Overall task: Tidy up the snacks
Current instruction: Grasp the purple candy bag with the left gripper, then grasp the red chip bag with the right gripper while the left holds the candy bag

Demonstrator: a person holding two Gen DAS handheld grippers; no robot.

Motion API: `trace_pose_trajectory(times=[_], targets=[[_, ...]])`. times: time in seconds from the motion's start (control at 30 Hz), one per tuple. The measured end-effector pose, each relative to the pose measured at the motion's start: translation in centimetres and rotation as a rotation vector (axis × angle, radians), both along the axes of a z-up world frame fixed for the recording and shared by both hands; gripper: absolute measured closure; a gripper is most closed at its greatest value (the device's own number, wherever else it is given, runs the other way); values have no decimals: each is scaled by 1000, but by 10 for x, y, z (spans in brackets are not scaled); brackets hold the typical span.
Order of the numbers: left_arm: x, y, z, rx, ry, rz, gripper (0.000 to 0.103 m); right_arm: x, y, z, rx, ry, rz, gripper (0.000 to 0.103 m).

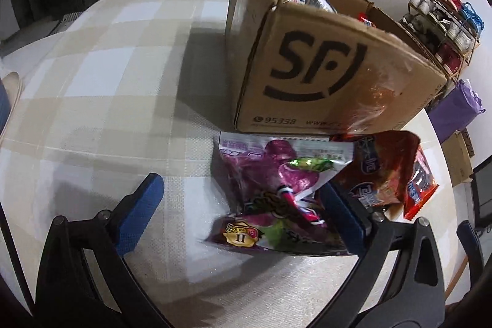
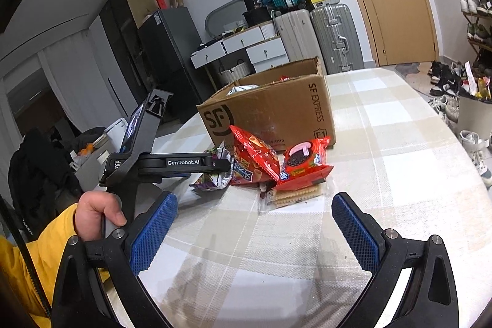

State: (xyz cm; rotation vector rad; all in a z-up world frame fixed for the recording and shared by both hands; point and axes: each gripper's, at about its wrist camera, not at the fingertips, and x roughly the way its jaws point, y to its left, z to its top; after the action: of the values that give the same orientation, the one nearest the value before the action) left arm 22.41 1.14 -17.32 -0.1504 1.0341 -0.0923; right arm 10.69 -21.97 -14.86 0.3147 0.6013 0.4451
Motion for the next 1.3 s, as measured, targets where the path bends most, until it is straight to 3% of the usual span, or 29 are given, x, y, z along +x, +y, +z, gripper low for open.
trace_pose_trajectory(times=[0.1,0.2,0.27,0.37,0.47,0.73,0.87,1.1,1.23,1.3], targets=[[8,0,-3,-13,-4,-5,5,1,2,-1,3,8,10,1],[12,-2,-1,-34,-22,-36,28,0,5,-1,-4,8,19,1],[15,-6,0,-64,-22,-68,53,-1,7,-1,-5,8,24,1],[15,-18,2,21,-56,-105,60,-1,9,-1,-10,14,28,1],[18,-18,3,5,-64,-107,69,-1,10,2,-18,17,26,1],[13,1,9,-5,-61,-75,70,24,22,16,-85,5,43,1],[-8,13,21,25,-81,-76,70,53,36,23,-121,13,97,1],[-51,29,33,-5,-95,-79,70,102,62,13,-159,48,174,3],[-75,34,23,-30,-90,-84,70,127,77,-7,-226,131,199,31],[-78,35,20,-46,-83,-77,70,134,84,-18,-256,164,204,32]])
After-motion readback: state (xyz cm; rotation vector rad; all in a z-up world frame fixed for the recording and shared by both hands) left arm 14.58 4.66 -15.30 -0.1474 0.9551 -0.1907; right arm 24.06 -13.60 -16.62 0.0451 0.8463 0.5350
